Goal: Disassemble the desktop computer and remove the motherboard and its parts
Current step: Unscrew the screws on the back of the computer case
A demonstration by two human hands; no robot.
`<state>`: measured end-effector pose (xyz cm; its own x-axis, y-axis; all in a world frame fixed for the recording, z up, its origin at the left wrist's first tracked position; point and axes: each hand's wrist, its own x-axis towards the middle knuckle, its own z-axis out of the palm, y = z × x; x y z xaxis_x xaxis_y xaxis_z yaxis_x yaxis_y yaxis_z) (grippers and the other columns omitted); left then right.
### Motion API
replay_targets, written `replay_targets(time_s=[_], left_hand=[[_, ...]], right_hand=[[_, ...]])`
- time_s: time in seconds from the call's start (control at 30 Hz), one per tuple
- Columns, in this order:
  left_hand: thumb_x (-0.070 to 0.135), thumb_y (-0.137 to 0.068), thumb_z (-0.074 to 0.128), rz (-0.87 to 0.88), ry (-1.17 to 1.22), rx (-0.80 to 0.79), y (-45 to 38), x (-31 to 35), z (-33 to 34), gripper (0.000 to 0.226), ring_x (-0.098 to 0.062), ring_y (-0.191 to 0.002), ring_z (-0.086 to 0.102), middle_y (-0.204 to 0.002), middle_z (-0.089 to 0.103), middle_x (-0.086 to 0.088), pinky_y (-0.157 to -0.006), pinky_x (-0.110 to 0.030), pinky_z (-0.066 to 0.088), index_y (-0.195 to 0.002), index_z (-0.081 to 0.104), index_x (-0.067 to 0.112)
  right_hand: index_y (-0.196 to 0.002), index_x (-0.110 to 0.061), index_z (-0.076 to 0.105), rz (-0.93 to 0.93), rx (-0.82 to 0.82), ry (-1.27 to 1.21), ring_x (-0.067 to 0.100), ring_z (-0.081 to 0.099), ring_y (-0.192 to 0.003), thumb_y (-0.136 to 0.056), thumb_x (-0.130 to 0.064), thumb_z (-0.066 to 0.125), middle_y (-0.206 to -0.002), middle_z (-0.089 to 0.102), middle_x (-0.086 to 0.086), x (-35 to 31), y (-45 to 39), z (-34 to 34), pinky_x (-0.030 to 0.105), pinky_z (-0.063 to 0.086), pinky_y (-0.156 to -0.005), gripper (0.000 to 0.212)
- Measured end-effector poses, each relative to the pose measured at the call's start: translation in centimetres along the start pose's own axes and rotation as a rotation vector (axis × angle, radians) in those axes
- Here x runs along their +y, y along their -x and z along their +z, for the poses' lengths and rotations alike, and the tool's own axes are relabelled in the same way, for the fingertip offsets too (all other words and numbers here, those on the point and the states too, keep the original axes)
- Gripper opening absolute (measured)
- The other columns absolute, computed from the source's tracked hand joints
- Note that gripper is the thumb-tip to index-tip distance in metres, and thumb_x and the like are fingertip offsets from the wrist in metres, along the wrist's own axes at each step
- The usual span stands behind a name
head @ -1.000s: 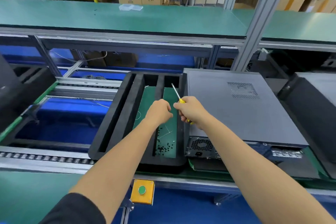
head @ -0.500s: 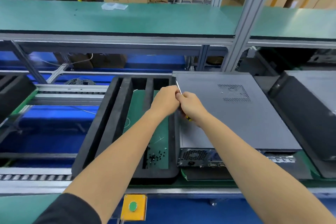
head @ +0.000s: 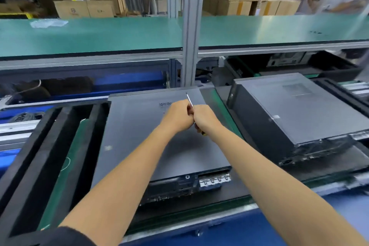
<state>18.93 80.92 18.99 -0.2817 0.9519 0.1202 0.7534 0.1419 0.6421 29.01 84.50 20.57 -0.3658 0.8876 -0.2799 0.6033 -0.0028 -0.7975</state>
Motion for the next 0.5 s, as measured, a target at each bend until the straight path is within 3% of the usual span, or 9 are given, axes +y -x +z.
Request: replay_targets(time_s=[0.1, 0.23, 0.4, 0.5], left_hand=[[0.007, -0.080, 0.052, 0.014, -0.048, -0.013, -2.1, 3.1, 4.2, 0.015, -0.033, -0.087, 0.057, -0.093, 0.066, -0.015, -0.074, -0.042, 0.049, -0.091, 0.062, 0.002], [0.010, -0.080, 0.054, 0.044, -0.199, -0.069, -4.1, 5.7, 8.2, 0.018, -0.033, -0.096, 0.057, -0.100, 0.065, -0.012, -0.079, -0.041, 0.050, -0.093, 0.066, 0.012], [0.014, -0.081, 0.051, 0.155, -0.570, -0.175, -5.8, 6.5, 10.9, 0.024, -0.029, -0.100, 0.055, -0.097, 0.066, -0.006, -0.076, -0.035, 0.040, -0.097, 0.069, 0.017], [0.014, -0.085, 0.049, 0.191, -0.665, -0.250, -6.3, 6.3, 11.8, 0.022, -0.026, -0.099, 0.051, -0.097, 0.066, -0.003, -0.074, -0.034, 0.029, -0.096, 0.067, 0.017]], right_hand=[[-0.059, -0.008, 0.043, -0.060, 0.013, 0.013, 0.022, 0.039, -0.049, -0.087, -0.005, 0.046, -0.054, 0.044, 0.008, 3.4, -2.1, -4.6, 0.025, 0.026, -0.043, 0.028], [-0.054, -0.012, 0.036, -0.052, -0.014, 0.097, 0.022, 0.033, -0.053, -0.083, 0.004, 0.047, -0.054, 0.037, 0.004, 7.5, -4.2, -8.2, 0.028, 0.023, -0.046, 0.035], [-0.059, -0.011, 0.037, -0.002, -0.091, 0.269, 0.026, 0.039, -0.070, -0.084, 0.000, 0.046, -0.059, 0.039, 0.006, 11.1, -6.5, -8.6, 0.029, 0.027, -0.049, 0.029], [-0.065, -0.007, 0.043, 0.008, -0.171, 0.331, 0.026, 0.040, -0.074, -0.088, -0.006, 0.050, -0.068, 0.046, 0.009, 12.1, -7.2, -7.9, 0.029, 0.033, -0.057, 0.024]])
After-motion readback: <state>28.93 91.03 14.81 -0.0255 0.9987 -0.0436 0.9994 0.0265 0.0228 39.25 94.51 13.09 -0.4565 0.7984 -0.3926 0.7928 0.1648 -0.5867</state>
